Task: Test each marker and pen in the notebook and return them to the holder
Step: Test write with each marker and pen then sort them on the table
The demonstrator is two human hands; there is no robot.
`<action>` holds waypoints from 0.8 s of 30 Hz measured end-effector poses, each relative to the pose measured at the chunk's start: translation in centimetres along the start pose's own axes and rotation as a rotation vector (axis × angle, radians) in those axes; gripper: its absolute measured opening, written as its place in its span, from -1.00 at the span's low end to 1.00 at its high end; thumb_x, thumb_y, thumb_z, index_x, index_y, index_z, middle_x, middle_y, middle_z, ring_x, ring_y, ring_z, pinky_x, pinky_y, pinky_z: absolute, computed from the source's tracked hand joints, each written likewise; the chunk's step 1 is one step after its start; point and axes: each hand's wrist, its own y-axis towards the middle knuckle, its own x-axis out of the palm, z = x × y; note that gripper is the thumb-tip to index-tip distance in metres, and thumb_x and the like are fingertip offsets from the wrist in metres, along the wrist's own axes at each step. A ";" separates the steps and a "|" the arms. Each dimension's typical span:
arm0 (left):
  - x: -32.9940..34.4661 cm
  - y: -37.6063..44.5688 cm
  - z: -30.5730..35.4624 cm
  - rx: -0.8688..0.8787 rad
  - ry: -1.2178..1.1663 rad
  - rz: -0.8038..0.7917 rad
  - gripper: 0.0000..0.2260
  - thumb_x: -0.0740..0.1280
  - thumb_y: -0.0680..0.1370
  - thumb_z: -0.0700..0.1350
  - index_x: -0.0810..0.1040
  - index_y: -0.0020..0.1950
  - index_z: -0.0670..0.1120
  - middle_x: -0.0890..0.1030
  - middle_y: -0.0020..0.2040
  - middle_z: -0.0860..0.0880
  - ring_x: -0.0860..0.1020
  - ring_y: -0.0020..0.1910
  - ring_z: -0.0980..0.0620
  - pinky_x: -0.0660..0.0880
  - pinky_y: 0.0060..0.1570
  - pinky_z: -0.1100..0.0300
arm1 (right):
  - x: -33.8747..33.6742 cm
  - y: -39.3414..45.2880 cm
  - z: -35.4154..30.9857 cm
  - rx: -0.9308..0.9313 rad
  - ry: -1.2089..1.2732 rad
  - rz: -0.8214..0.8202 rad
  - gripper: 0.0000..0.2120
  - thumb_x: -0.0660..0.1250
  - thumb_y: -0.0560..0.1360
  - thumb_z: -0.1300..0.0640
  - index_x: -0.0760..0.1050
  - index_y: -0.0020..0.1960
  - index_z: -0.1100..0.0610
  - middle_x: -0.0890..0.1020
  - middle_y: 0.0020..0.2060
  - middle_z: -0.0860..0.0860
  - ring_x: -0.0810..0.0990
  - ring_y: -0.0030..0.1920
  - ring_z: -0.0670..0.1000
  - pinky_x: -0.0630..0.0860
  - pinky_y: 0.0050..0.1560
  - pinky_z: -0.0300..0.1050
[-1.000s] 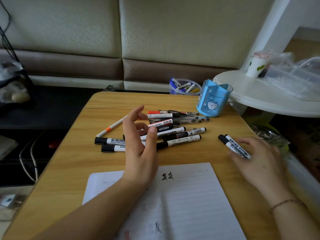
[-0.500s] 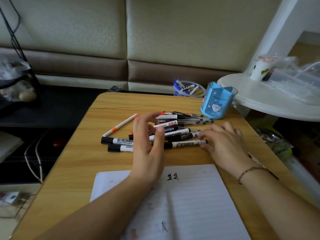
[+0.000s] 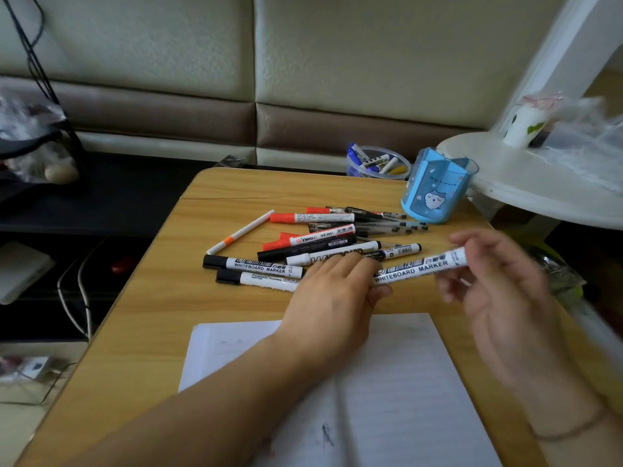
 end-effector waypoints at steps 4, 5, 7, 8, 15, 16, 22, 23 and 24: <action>-0.8 -0.2 0.6 0.101 -0.040 -0.049 -0.77 0.16 0.60 -0.01 0.50 -0.05 -0.13 0.55 -0.24 -0.06 0.51 -0.32 -0.16 0.40 -0.42 0.12 | 2.3 -1.4 1.8 0.104 -0.020 -0.061 -0.59 0.39 0.39 -0.22 0.53 -0.28 0.14 0.45 -0.49 0.16 0.42 -0.44 0.03 0.39 -0.41 -0.20; -0.9 -0.3 0.8 0.093 -0.032 -0.062 -0.77 0.15 0.60 0.01 0.47 -0.08 -0.11 0.55 -0.29 -0.04 0.51 -0.38 -0.16 0.39 -0.48 0.11 | 2.6 -1.6 2.2 0.123 -0.013 -0.049 -0.61 0.39 0.41 -0.17 0.52 -0.33 0.16 0.47 -0.50 0.15 0.42 -0.46 0.03 0.39 -0.44 -0.22; -1.0 -0.5 1.1 0.073 -0.029 -0.091 -0.75 0.12 0.60 0.06 0.45 -0.10 -0.08 0.55 -0.35 -0.01 0.50 -0.44 -0.16 0.39 -0.54 0.09 | 2.7 -1.8 2.3 0.165 0.024 -0.050 -0.66 0.41 0.47 -0.07 0.53 -0.33 0.16 0.51 -0.48 0.14 0.44 -0.48 0.03 0.39 -0.47 -0.23; -1.1 -0.6 1.2 0.069 -0.024 -0.103 -0.74 0.12 0.60 0.08 0.45 -0.10 -0.07 0.55 -0.36 -0.01 0.51 -0.45 -0.17 0.39 -0.54 0.09 | 2.6 -1.7 2.2 0.177 0.049 -0.053 -0.72 0.38 0.48 -0.02 0.54 -0.33 0.12 0.51 -0.47 0.13 0.44 -0.48 0.03 0.39 -0.48 -0.22; -1.4 -0.3 1.3 0.085 -0.085 -0.114 -0.70 0.18 0.59 0.19 0.51 0.17 0.05 0.54 -0.37 0.05 0.53 -0.37 -0.06 0.36 -0.47 0.17 | 1.9 -1.6 1.7 0.063 0.049 -0.037 -0.84 0.32 0.47 0.04 0.54 -0.23 0.09 0.53 -0.48 0.06 0.50 -0.44 -0.02 0.46 -0.45 -0.20; -1.5 -0.3 1.3 0.052 -0.125 -0.121 -0.67 0.16 0.57 0.20 0.48 0.21 0.05 0.47 -0.39 0.07 0.53 -0.35 -0.03 0.34 -0.43 0.16 | 1.8 -1.6 1.7 0.063 0.083 0.003 -0.86 0.30 0.42 0.03 0.56 -0.24 0.07 0.52 -0.48 0.06 0.50 -0.44 0.00 0.45 -0.46 -0.17; -1.3 -0.1 -0.7 -0.377 -0.871 0.236 -0.67 0.03 0.49 -0.25 0.37 0.19 -0.01 0.39 -0.22 -0.01 0.30 -0.32 0.07 0.26 -0.30 0.15 | 1.9 -1.9 2.5 0.107 -0.018 0.020 -0.89 0.38 0.49 0.25 0.61 -0.20 0.11 0.60 -0.41 0.15 0.55 -0.42 0.09 0.42 -0.55 -0.13; -1.2 0.0 -1.1 -0.421 -0.915 0.278 -0.69 0.04 0.53 -0.26 0.35 0.21 -0.01 0.41 -0.20 -0.01 0.31 -0.32 0.08 0.28 -0.31 0.17 | 2.1 -2.0 2.8 0.107 -0.101 -0.007 -0.88 0.43 0.46 0.25 0.58 -0.23 0.13 0.58 -0.45 0.14 0.52 -0.46 0.07 0.41 -0.56 -0.15; -1.1 0.1 -1.3 -0.452 -0.921 0.290 -0.72 0.08 0.57 -0.23 0.33 0.24 0.01 0.45 -0.17 0.02 0.35 -0.31 0.10 0.32 -0.28 0.19 | 2.3 -2.1 3.1 0.099 -0.156 -0.020 -0.84 0.48 0.42 0.22 0.53 -0.28 0.13 0.55 -0.50 0.11 0.48 -0.51 0.05 0.37 -0.57 -0.16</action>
